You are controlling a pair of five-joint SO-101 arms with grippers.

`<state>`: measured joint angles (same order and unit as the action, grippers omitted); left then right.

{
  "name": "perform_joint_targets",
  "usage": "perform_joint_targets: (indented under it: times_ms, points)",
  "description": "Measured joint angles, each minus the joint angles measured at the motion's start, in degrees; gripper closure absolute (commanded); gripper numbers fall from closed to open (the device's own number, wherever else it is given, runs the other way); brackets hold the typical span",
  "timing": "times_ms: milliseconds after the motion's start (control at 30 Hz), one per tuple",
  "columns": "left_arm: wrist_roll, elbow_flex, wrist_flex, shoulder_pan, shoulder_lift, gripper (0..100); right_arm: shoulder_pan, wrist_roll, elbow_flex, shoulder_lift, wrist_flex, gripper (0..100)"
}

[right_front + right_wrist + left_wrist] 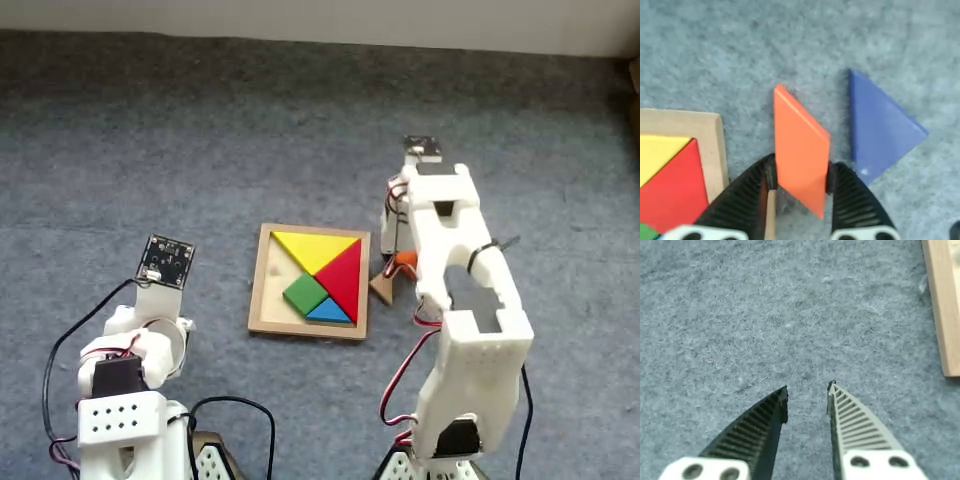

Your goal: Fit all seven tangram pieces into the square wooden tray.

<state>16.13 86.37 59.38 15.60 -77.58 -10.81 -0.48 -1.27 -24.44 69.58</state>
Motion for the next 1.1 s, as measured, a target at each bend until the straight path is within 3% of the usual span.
perform_joint_targets:
  times_ms: [233, 400, 600, 767, 1000, 1100]
  points:
    - [0.00, 0.00, 0.00, 0.00, 0.00, 85, -0.44, 1.05, 8.88, 0.00, 10.46, 96.2]
    - [0.00, 0.00, 0.00, 0.00, 0.00, 85, -3.87, 4.48, 5.80, 10.90, 11.43, 96.2]
    - [0.00, 0.00, 0.00, 0.00, 0.00, 85, -9.67, 5.01, -11.16, 26.73, 2.55, 96.2]
    - [0.00, 0.00, 0.00, 0.00, 0.00, 85, -10.29, 5.36, -22.68, 33.49, -1.32, 96.2]
    - [0.00, 0.00, 0.00, 0.00, 0.00, 85, -16.18, 5.10, -25.93, 37.54, -2.11, 95.8]
    - [0.00, 0.00, 0.00, 0.00, 0.00, 85, -19.25, -0.09, -26.11, 37.54, -3.87, 95.7]
